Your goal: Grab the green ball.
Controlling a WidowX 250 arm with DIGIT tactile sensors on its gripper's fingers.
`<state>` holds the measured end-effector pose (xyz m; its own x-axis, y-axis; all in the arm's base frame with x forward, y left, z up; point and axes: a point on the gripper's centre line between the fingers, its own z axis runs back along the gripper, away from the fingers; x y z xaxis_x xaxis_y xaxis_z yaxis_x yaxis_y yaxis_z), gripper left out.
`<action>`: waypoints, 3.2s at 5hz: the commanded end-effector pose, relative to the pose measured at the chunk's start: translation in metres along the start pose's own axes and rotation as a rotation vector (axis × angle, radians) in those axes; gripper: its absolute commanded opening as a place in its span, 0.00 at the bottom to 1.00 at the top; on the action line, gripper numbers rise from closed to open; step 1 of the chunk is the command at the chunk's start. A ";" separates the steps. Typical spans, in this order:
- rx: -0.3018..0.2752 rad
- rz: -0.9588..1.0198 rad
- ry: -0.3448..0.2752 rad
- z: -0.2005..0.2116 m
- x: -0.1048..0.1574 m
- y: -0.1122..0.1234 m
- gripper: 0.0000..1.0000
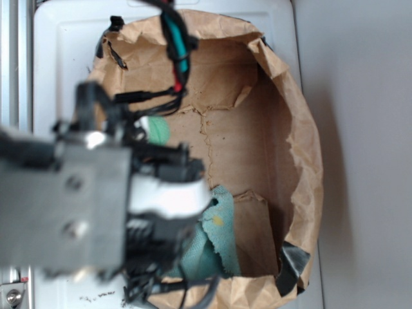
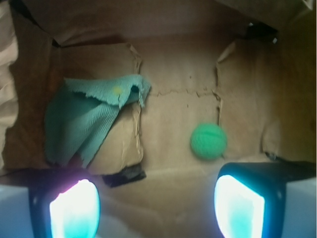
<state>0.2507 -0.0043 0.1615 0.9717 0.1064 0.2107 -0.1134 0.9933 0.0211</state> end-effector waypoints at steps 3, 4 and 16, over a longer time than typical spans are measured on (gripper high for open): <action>0.032 0.069 -0.035 -0.036 0.010 0.040 1.00; 0.044 0.098 -0.024 -0.042 0.014 0.047 1.00; 0.061 0.145 -0.022 -0.056 0.022 0.049 1.00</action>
<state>0.2692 0.0405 0.0971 0.9580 0.2185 0.1859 -0.2324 0.9710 0.0567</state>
